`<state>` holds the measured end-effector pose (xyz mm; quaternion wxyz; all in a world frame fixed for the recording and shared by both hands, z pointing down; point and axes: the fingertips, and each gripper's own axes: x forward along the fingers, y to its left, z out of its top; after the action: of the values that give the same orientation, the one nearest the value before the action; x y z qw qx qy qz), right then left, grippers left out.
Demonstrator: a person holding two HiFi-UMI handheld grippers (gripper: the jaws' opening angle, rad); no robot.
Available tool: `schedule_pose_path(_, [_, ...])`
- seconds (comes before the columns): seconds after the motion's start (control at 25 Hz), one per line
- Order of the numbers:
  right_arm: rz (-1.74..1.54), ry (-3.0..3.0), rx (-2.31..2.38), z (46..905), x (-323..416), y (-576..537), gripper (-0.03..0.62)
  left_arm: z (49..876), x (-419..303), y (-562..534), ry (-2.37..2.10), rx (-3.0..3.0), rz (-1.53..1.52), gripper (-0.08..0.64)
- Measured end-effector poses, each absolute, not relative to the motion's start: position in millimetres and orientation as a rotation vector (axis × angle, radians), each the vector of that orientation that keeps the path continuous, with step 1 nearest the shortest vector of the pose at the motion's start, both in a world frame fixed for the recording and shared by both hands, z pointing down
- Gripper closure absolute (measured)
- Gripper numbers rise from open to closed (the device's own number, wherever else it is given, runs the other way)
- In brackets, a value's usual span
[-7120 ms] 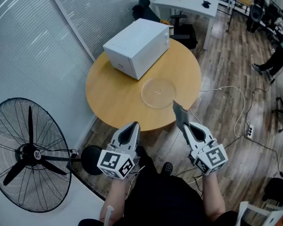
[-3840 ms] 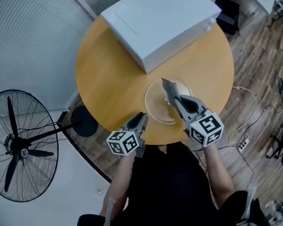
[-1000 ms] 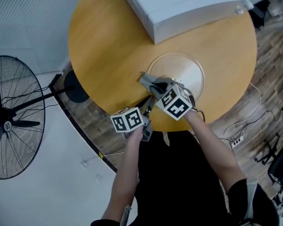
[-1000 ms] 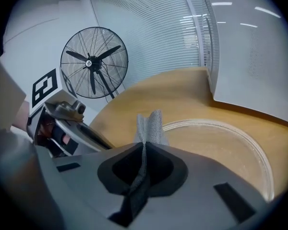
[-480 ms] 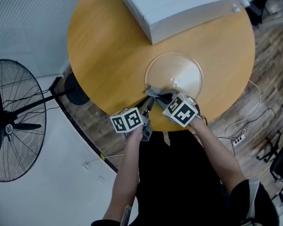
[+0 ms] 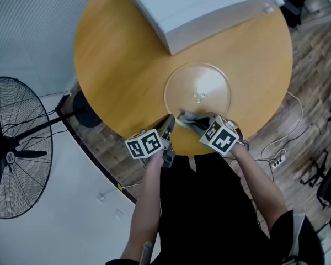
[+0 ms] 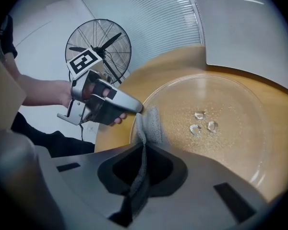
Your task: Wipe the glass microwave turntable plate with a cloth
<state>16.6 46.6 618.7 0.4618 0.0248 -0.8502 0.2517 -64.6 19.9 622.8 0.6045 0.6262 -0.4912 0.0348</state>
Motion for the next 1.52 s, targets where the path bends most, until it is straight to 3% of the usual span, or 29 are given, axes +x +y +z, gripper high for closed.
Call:
schedule_pose_path(0.84, [0.643,-2.095,0.403,616.9,111.1,-48.3,0.571,622.8,-63.2,18.5,-1.142,1.454,0.085,0.532])
schedule_pose_path(1.52, [0.419,-2.079,0.617,613.7,76.5,-151.0,0.571,622.5,-61.9,18.9,-1.128,1.45,0.079,0.532])
